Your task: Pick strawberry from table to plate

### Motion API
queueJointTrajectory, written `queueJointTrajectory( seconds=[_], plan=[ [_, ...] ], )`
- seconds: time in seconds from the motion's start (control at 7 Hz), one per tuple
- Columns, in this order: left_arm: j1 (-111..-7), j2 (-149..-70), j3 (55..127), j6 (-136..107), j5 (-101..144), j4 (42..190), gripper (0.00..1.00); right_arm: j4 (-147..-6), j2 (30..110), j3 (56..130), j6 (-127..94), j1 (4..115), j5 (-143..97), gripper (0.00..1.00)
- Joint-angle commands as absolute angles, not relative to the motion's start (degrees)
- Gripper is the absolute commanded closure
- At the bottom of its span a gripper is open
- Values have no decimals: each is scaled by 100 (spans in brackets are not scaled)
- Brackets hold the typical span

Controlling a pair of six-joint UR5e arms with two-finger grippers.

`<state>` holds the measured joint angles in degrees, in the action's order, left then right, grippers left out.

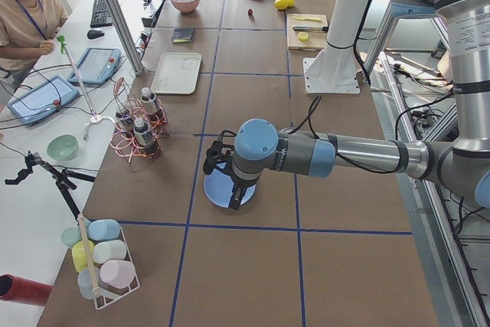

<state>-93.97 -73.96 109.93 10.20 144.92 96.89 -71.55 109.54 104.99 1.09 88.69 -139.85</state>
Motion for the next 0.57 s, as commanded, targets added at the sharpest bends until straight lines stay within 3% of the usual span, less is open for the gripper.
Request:
queueJointTrajectory(
  seconds=[0.0, 0.14, 0.43],
  plan=[
    [-9369, -7216, 10673, 836, 14625, 10466, 0, -7154, 10934, 10406, 97, 8868, -14010, 0],
    [-9326, -7242, 10304, 208, 14616, 10650, 0, -7163, 10942, 10398, 97, 8868, -14045, 0],
    [-8791, -7321, 9340, -366, 14520, 12410, 0, -7172, 10951, 10406, 114, 8842, -14306, 0]
  ],
)
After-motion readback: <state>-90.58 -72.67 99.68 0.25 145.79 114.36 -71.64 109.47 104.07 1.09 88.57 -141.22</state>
